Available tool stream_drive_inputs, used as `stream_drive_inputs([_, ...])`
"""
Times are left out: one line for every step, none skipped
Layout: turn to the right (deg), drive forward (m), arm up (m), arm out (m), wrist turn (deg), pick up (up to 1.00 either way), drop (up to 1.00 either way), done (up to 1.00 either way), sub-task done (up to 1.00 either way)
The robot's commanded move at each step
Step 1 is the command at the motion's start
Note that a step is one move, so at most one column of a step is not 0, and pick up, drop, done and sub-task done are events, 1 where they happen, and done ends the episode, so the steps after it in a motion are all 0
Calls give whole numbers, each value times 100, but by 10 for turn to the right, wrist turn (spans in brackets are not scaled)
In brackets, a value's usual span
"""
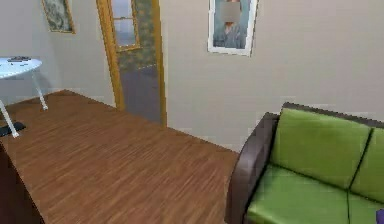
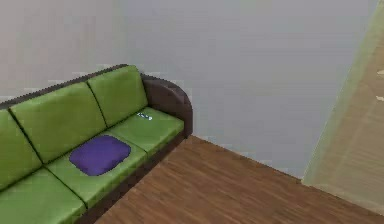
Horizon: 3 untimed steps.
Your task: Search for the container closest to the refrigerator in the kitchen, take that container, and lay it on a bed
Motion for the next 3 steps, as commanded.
stream_drive_inputs([-180, 0, 0, 0, 0, 0, 0, 0, 0])
stream_drive_inputs([0, 5, 0, 0, 0, 0, 0, 0, 0])
stream_drive_inputs([-30, 0, 0, 0, 0, 0, 0, 0, 0])
